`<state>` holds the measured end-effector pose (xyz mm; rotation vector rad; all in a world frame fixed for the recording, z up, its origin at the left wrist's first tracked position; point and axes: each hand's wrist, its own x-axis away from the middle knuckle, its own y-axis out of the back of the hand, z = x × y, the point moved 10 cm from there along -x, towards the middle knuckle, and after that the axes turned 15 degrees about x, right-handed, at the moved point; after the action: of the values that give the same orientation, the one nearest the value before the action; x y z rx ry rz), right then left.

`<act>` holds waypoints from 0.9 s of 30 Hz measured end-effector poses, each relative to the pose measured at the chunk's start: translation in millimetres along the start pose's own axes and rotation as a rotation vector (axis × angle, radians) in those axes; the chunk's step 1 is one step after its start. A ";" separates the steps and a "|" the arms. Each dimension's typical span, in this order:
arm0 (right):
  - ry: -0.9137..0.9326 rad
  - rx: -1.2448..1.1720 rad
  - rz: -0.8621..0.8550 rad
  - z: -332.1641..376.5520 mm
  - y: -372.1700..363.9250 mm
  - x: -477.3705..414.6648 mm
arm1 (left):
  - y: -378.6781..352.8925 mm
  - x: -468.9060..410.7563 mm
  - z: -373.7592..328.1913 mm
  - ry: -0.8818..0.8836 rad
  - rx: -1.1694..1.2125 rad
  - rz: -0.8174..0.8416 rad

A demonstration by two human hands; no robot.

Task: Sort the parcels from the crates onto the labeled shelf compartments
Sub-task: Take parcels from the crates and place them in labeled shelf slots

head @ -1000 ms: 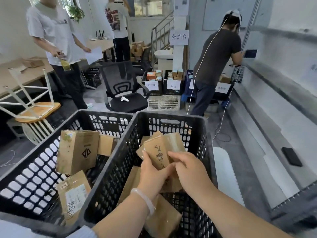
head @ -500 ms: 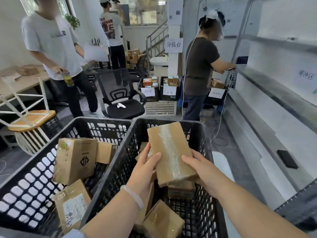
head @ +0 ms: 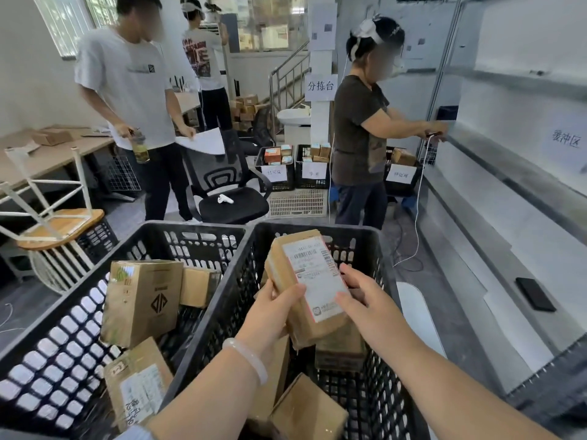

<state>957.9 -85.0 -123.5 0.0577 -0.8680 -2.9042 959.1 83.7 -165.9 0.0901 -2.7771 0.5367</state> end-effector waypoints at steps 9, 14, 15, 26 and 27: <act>-0.321 -0.387 0.206 -48.2 -36.0 5.7 | -16.8 9.6 -8.9 -0.063 0.228 0.089; -0.302 -0.519 0.162 -44.2 -36.8 3.8 | -16.1 11.8 -5.1 -0.064 0.254 0.060; -0.297 -0.512 0.128 -42.9 -29.6 2.8 | -8.5 8.9 -5.4 -0.064 0.217 0.027; -0.163 -0.040 0.157 -27.7 7.6 -3.9 | -7.7 -8.6 -24.8 -0.144 -0.868 0.435; -0.146 -0.030 0.194 -23.2 6.1 -4.9 | -8.4 -6.6 -16.5 -0.041 -0.829 0.496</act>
<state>964.9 -102.1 -139.6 -0.2312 -0.8009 -2.7648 971.2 82.2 -150.4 -0.7788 -2.8120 -0.5494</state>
